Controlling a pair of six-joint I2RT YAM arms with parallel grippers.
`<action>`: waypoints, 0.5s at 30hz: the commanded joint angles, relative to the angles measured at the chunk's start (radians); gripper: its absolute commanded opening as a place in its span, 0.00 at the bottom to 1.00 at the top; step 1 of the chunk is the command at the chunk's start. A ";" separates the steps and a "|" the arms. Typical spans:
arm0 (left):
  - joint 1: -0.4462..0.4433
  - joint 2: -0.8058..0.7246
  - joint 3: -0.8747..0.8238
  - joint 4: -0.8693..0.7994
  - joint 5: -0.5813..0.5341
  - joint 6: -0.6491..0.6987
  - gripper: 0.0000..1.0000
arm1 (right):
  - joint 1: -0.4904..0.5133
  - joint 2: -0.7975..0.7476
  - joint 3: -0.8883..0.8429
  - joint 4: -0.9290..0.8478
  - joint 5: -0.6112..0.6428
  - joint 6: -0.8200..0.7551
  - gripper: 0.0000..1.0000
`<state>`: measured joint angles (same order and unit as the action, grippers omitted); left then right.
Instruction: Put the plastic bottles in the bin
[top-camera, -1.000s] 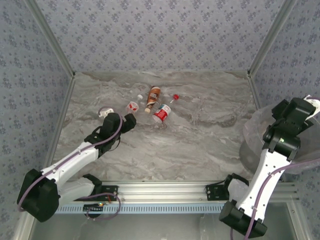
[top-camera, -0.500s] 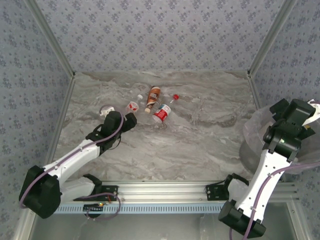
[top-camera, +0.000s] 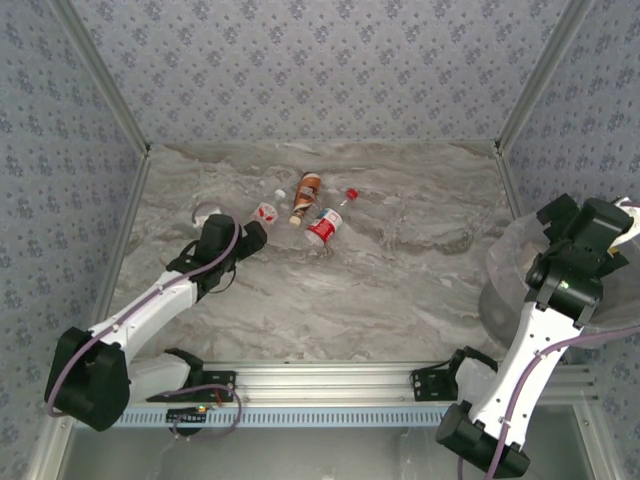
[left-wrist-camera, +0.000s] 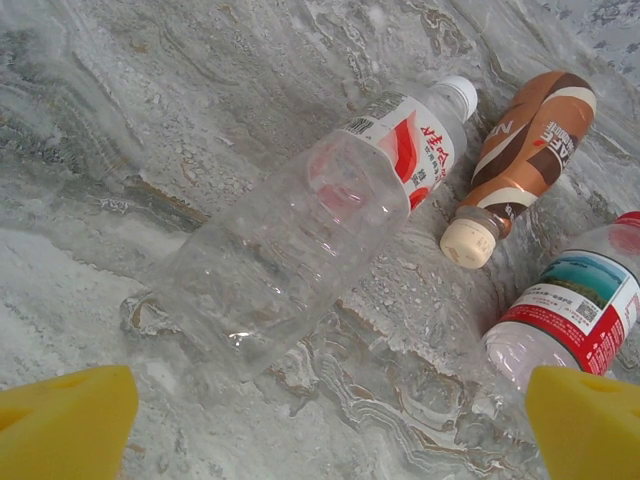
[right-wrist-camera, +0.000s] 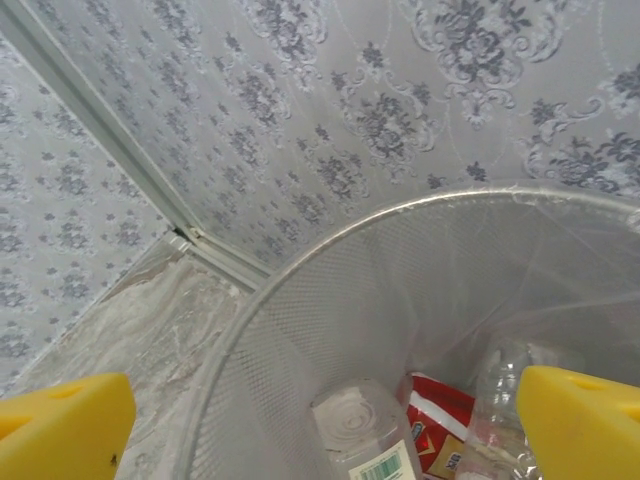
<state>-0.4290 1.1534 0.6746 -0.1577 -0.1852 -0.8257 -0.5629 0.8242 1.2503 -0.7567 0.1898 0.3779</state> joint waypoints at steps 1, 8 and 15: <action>0.033 0.017 0.048 -0.014 0.068 0.055 0.99 | 0.014 -0.029 0.029 0.018 -0.112 0.003 1.00; 0.087 0.088 0.114 -0.069 0.100 0.184 0.99 | 0.108 -0.041 0.024 0.103 -0.367 0.002 1.00; 0.131 0.176 0.126 0.015 0.310 0.386 0.99 | 0.314 -0.012 0.022 0.132 -0.384 -0.061 1.00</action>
<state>-0.3042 1.3079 0.7841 -0.1875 -0.0040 -0.5743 -0.3145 0.7998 1.2503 -0.6575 -0.1593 0.3611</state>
